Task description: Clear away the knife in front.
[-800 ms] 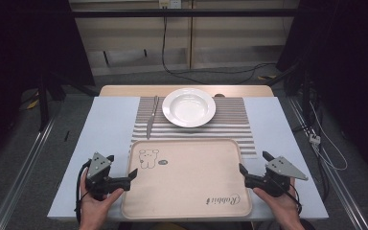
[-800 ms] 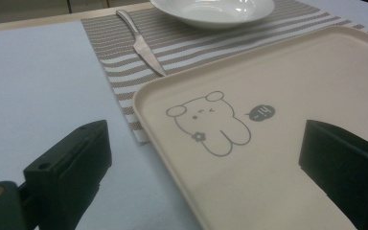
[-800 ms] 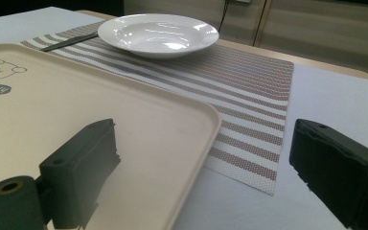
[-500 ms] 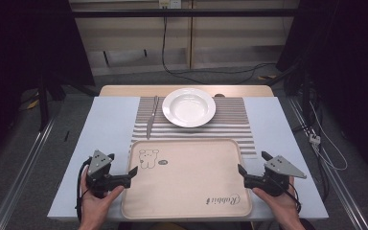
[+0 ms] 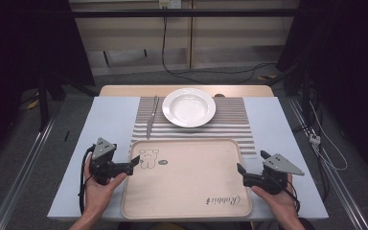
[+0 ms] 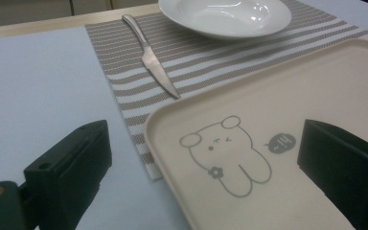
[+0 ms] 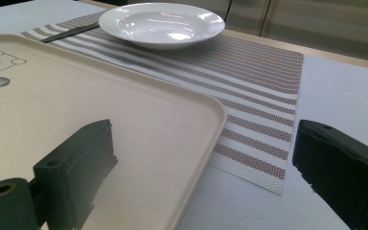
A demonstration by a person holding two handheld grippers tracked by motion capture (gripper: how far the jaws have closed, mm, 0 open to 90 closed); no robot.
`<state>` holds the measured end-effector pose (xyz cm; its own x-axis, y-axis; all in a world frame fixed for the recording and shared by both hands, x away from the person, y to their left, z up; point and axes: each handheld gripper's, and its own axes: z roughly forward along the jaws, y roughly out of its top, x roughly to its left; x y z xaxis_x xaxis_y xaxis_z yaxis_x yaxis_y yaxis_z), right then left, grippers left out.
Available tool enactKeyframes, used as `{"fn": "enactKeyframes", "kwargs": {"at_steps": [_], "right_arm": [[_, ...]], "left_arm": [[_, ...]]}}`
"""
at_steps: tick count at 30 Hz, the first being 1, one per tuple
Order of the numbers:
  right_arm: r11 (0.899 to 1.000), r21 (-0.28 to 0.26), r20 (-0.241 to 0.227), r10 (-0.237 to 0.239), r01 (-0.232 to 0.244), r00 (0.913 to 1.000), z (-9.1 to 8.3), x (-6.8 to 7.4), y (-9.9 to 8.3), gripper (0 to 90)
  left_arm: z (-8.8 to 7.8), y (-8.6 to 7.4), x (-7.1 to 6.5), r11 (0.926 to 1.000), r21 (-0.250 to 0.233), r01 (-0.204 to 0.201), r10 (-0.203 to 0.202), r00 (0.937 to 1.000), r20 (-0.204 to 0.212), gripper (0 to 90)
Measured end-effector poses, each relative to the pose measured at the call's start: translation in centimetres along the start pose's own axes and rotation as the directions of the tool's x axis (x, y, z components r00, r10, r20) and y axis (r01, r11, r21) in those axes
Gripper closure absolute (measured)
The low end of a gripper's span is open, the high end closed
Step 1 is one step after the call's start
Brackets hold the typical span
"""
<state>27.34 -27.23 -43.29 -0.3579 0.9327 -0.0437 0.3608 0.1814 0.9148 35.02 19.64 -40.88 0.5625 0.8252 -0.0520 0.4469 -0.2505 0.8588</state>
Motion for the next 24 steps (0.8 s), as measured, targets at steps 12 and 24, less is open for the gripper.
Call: {"fn": "enactKeyframes", "kwargs": {"at_steps": [12,24], "right_arm": [[1.000,-0.003,-0.009,0.001,-0.001,1.0000,-0.1,0.2,0.1,7.9],[1.000,0.006,-0.019,-0.004,0.004,0.9998,0.6,-0.1,0.2,7.7]], "left_arm": [[2.0,1.9,0.7,0.9987,0.041,-0.030,0.031,0.9994,-0.014,5.7],[5.3,4.2,2.2,0.9973,0.071,-0.019,0.021,0.9993,-0.030,7.4]]}}
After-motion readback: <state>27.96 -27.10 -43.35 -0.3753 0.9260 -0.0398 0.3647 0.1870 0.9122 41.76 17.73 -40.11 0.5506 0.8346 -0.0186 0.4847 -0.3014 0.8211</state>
